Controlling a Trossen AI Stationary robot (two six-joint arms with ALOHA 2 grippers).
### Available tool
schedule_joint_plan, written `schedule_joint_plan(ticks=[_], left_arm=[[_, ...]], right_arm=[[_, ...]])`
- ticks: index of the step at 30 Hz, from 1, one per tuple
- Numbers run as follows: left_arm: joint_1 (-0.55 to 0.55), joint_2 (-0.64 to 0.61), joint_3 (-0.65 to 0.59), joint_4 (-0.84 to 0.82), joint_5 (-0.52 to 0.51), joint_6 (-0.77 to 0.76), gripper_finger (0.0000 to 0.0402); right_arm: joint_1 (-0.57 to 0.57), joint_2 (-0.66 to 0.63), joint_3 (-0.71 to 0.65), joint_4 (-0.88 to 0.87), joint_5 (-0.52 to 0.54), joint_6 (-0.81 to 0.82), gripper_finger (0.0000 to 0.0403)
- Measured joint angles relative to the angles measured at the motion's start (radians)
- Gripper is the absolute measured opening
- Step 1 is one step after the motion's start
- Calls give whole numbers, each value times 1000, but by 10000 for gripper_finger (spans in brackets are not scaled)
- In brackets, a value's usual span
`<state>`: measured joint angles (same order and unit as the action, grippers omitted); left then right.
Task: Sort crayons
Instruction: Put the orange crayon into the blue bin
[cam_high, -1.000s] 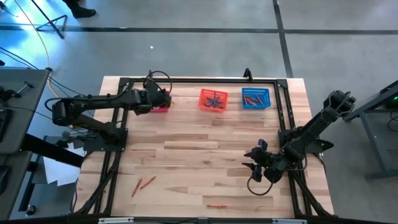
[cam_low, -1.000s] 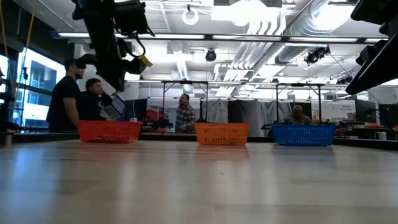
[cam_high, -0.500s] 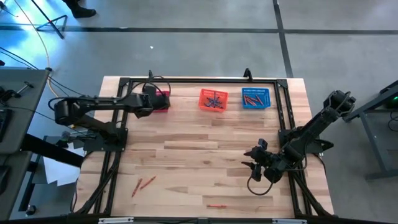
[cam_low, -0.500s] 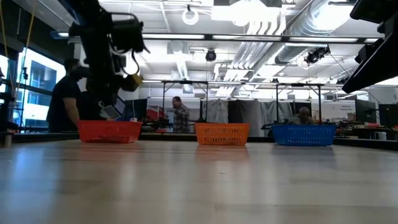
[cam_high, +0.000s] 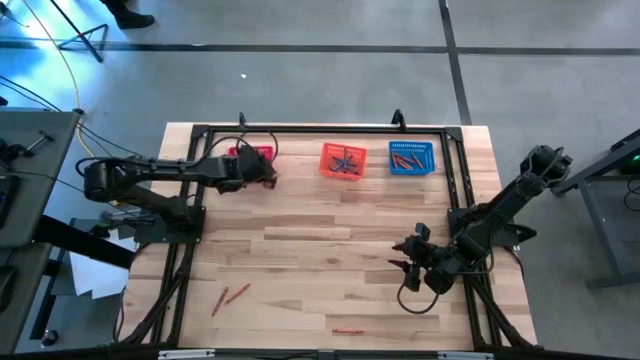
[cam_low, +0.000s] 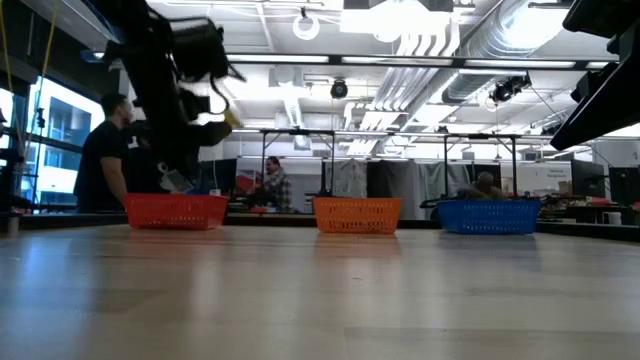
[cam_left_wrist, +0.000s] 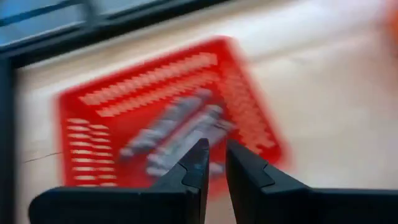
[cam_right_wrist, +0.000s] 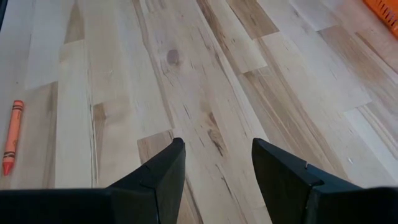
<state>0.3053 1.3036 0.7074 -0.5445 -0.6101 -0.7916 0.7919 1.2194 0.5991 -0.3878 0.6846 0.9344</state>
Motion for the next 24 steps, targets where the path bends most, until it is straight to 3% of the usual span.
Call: schedule_joint_plan(ticks=[5,9,12,14,18,21,24], left_arm=[[-176,-58,0,125,175,17,41],[-387,-56,1,367,390,-22,34],[-568,-23,1,630,449,-58,28],[-687,17,2,834,430,-59,24],[-894,127,11,1146,219,-5,18],[-997,224,55,1180,83,10,16],[-1053,325,114,1148,14,-45,14]], right_arm=[[0,0,0,-1,0,0,181],[0,0,0,-3,0,0,181],[0,0,0,-3,0,1,181],[0,0,0,-3,1,7,181],[0,0,0,5,6,8,181],[0,0,0,5,15,8,181],[0,0,0,5,19,8,181]])
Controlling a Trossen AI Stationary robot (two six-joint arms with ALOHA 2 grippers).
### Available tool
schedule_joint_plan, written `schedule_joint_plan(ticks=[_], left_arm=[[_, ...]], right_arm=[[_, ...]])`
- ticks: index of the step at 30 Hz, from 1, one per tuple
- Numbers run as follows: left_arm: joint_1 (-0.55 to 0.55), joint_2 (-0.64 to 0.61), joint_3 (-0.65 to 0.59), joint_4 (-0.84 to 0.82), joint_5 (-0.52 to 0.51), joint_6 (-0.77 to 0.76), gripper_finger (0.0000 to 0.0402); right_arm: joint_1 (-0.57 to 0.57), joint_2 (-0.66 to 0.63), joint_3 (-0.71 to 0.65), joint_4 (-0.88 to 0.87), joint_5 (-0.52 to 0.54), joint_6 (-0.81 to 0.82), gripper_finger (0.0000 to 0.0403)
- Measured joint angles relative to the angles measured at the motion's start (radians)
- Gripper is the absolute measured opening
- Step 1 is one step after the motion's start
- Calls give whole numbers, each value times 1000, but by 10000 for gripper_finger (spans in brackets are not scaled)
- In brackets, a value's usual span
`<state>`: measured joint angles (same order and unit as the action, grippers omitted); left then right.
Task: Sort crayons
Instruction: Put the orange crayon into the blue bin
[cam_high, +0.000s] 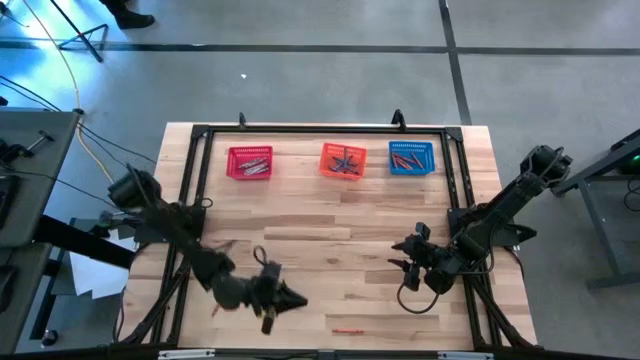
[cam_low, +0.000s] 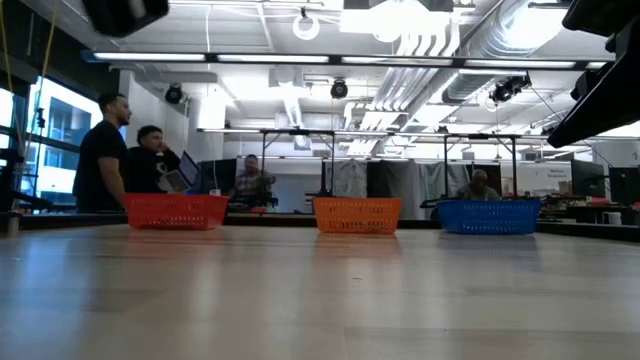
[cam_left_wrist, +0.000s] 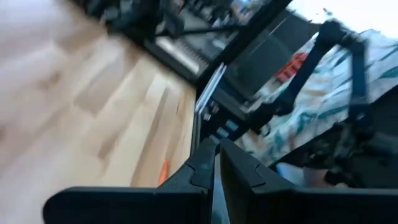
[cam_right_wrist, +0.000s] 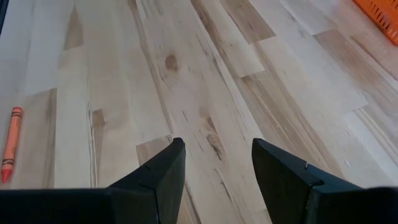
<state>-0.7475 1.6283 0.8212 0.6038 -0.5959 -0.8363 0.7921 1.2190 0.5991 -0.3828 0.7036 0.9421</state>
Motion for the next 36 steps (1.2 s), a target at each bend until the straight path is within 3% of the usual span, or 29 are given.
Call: schedule_joint_plan(ticks=[5,10,15,27,31,36], left_arm=[[-25,135,78,-57,26,-124,14],[-18,187,108,-174,66,-295,14],[-5,192,149,-388,110,-437,14],[7,192,437,-1046,123,-483,14],[-5,192,473,-1230,229,-631,14],[-41,233,473,-1323,453,-816,14]], right_arm=[[0,0,0,3,-1,0,181],[0,0,0,5,-1,0,181],[0,0,0,4,-1,-5,181],[0,0,0,0,0,-8,181],[0,0,0,0,0,-8,181],[0,0,0,-1,0,-8,181]])
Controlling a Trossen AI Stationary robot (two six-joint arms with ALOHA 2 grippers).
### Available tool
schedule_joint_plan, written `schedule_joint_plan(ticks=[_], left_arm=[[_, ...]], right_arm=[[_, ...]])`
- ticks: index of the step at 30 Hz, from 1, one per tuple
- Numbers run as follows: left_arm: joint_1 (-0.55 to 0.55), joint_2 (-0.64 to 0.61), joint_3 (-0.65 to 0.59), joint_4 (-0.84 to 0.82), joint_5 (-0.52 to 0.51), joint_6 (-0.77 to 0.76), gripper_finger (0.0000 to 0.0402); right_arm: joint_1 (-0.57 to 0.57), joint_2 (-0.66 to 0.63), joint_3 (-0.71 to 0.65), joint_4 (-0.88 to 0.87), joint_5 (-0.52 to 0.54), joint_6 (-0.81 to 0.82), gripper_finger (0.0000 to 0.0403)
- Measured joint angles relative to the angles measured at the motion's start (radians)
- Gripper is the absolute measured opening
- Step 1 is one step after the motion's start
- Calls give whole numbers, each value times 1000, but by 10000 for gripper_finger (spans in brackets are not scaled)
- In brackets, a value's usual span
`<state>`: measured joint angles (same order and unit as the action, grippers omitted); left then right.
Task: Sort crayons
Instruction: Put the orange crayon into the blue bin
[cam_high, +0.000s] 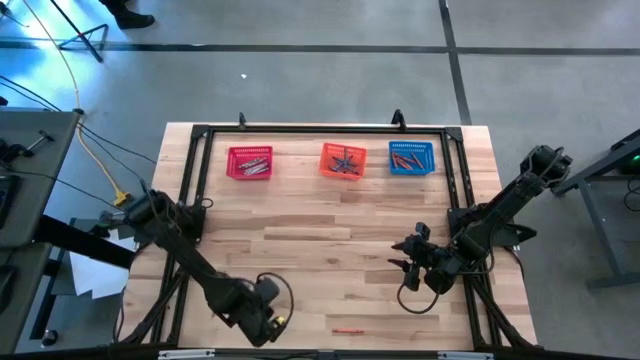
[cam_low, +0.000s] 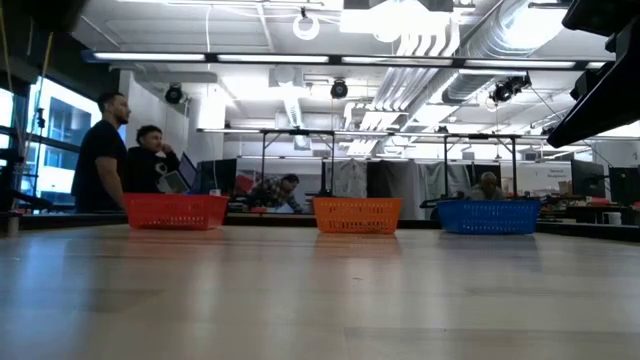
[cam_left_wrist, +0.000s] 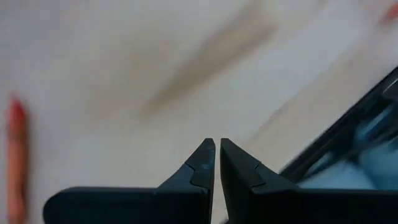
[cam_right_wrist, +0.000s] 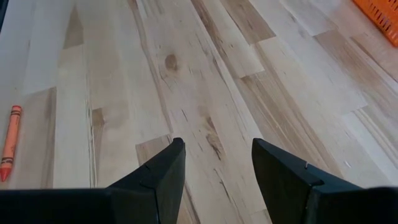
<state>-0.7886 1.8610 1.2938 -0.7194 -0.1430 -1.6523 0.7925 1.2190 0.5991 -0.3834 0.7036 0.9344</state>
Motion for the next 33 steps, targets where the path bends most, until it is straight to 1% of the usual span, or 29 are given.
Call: schedule_joint_plan(ticks=[3,6,8,11,14,27,33], left_arm=[[-23,34,0,9,121,-40,14],[-41,70,0,8,164,-46,14],[-48,91,0,6,156,-41,14],[-47,124,2,8,96,-15,14],[-47,145,4,24,68,-5,14],[-36,150,2,71,67,-22,15],[-35,138,17,63,65,30,32]], right_arm=[[0,0,0,0,0,0,181],[0,0,0,2,1,2,181],[0,0,0,2,1,5,181],[0,0,0,3,1,7,181],[0,0,0,3,1,7,181],[0,0,0,1,2,0,181],[0,0,0,1,2,0,181]])
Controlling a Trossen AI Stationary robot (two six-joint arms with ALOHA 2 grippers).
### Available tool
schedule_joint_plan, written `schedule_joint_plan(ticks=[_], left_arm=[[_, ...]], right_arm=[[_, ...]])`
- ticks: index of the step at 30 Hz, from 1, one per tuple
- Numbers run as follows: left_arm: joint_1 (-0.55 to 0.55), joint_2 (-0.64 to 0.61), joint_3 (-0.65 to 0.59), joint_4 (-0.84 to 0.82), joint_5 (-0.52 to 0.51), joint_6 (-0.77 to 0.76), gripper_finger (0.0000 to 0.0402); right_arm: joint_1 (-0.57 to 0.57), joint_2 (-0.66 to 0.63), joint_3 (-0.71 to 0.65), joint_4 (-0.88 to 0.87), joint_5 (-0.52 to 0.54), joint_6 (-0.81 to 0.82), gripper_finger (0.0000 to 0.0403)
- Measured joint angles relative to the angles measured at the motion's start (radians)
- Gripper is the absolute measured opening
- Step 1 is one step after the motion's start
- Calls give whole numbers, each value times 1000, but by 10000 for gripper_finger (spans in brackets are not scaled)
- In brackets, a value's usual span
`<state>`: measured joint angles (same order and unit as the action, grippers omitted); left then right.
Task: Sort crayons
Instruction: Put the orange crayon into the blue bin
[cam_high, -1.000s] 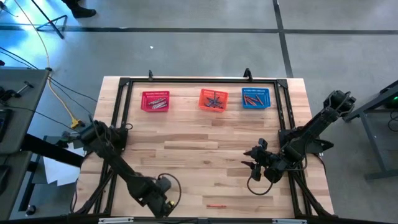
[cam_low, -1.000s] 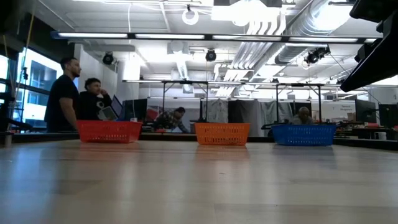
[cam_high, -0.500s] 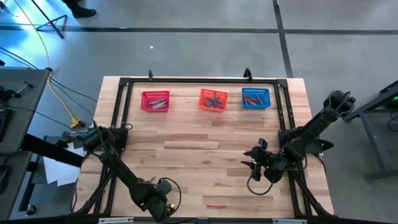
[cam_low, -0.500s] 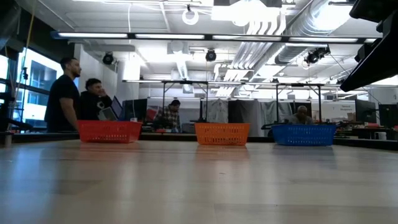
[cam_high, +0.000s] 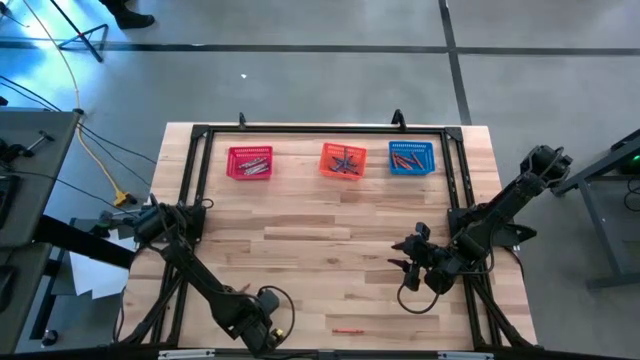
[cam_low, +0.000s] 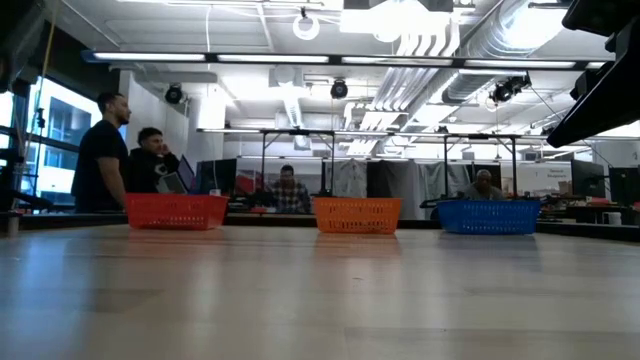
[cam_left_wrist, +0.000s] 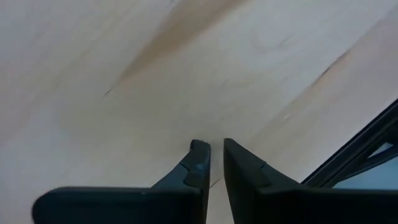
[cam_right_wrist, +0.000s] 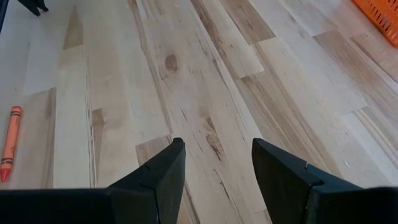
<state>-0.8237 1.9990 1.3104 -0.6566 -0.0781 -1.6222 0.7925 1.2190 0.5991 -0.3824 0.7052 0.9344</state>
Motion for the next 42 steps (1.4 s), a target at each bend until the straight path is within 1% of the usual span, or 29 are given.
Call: schedule_joint_plan(ticks=[3,5,14,17,21,24,29,32,37,42], left_arm=[[2,-1,9,24,2,3,46],[4,-3,9,34,27,7,57],[34,-3,10,164,43,117,103],[53,-4,10,159,46,117,110],[82,-5,11,142,55,145,108],[110,-5,11,76,55,185,104],[144,-6,11,-111,55,213,100],[151,-7,11,-239,52,229,99],[152,-8,11,-402,24,231,99],[154,-8,11,-464,-11,236,99]], right_arm=[[0,0,0,0,0,0,181],[0,0,0,0,0,0,181],[0,0,0,0,0,0,181],[0,0,0,0,0,0,181],[0,0,0,0,0,0,181],[0,0,0,0,0,0,181],[0,0,0,0,0,0,181],[0,0,0,0,0,0,181],[0,0,0,-1,0,0,181],[0,0,0,0,10,0,181]])
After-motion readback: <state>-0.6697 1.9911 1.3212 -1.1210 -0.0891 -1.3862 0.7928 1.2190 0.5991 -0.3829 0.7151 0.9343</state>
